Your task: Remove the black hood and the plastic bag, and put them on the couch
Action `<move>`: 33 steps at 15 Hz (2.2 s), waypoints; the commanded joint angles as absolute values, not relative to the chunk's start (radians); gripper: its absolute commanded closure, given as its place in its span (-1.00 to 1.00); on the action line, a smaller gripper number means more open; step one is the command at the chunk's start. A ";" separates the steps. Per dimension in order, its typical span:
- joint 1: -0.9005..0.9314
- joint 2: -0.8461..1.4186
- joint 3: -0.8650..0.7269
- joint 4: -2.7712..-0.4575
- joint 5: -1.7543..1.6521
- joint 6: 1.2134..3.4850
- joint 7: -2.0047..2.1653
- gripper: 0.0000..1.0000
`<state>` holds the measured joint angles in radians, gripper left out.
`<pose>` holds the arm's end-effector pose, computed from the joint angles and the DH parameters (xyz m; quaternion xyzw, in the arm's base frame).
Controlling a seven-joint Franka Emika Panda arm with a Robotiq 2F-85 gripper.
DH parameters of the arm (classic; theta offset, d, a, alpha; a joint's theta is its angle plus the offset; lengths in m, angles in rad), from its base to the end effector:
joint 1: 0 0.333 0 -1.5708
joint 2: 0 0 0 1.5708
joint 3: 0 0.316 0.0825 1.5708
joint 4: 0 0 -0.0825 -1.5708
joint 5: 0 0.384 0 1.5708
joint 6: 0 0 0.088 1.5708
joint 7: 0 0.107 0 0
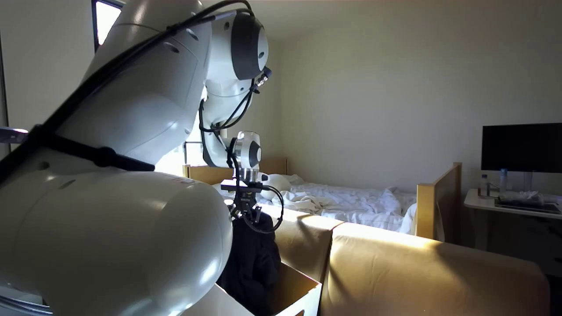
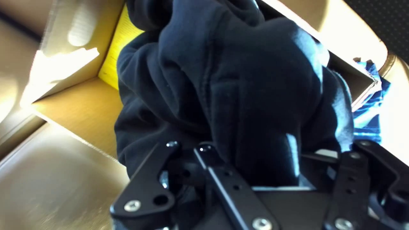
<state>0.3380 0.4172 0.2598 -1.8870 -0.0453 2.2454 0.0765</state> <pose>0.5232 0.3441 0.2887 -0.9641 -0.2624 0.0323 0.0258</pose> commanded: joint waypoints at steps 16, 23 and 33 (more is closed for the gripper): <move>0.137 -0.178 0.111 -1.714 -0.380 1.868 0.441 0.90; -0.038 -0.269 0.008 -1.548 -0.356 1.644 0.319 0.90; -0.038 -0.229 -0.059 -1.938 -0.218 2.092 0.209 0.92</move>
